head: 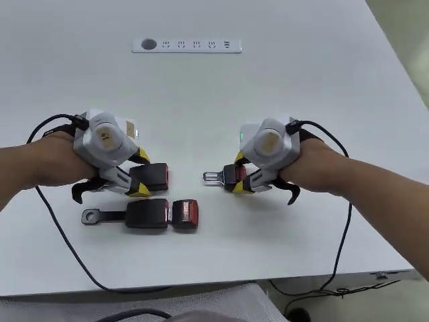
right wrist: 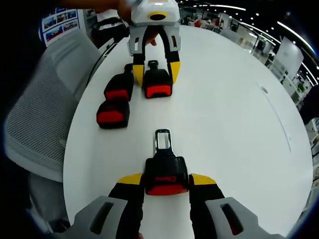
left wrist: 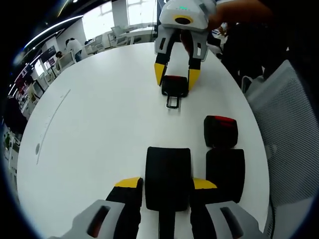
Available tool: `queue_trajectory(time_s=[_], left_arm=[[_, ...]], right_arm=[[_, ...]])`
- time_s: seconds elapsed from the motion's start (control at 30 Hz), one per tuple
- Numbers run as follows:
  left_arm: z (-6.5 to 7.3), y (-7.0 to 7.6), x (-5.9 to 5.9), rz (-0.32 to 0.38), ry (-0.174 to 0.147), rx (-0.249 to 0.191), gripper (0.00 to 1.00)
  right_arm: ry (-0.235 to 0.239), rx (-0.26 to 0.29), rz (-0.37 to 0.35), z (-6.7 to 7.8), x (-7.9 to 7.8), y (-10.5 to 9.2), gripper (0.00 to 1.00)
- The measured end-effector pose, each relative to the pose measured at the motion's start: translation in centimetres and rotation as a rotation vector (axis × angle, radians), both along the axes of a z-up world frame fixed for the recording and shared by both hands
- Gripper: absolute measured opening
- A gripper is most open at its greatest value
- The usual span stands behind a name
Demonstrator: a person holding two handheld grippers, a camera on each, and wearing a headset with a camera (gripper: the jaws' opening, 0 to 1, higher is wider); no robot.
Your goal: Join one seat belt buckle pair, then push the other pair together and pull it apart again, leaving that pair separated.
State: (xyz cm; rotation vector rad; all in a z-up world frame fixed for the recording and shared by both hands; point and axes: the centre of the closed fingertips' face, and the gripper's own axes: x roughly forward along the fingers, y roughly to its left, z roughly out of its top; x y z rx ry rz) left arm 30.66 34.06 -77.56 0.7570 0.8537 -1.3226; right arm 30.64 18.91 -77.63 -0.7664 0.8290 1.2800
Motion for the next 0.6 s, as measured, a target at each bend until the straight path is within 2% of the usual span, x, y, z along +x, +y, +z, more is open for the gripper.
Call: queue_trajectory(time_s=[0.2, 0.27, 0.4, 0.6], left_arm=[[0.33, -0.23, -0.24, -0.005, 0.003, -0.015, 0.37], [0.25, -0.17, -0.21, -0.015, -0.004, -0.017, 0.36], [0.39, -0.39, -0.56, -0.025, -0.002, -0.005, 0.35], [0.02, -0.13, -0.28, -0.030, -0.001, 0.005, 0.35]], right_arm=[[0.005, 0.005, 0.019, -0.58, 0.17, 0.22, 0.33], [0.009, 0.019, 0.020, -0.25, 0.12, 0.33, 0.33], [0.020, 0.030, 0.019, -0.36, 0.03, 0.40, 0.33], [0.017, 0.018, 0.024, -0.46, -0.13, 0.85, 0.32]])
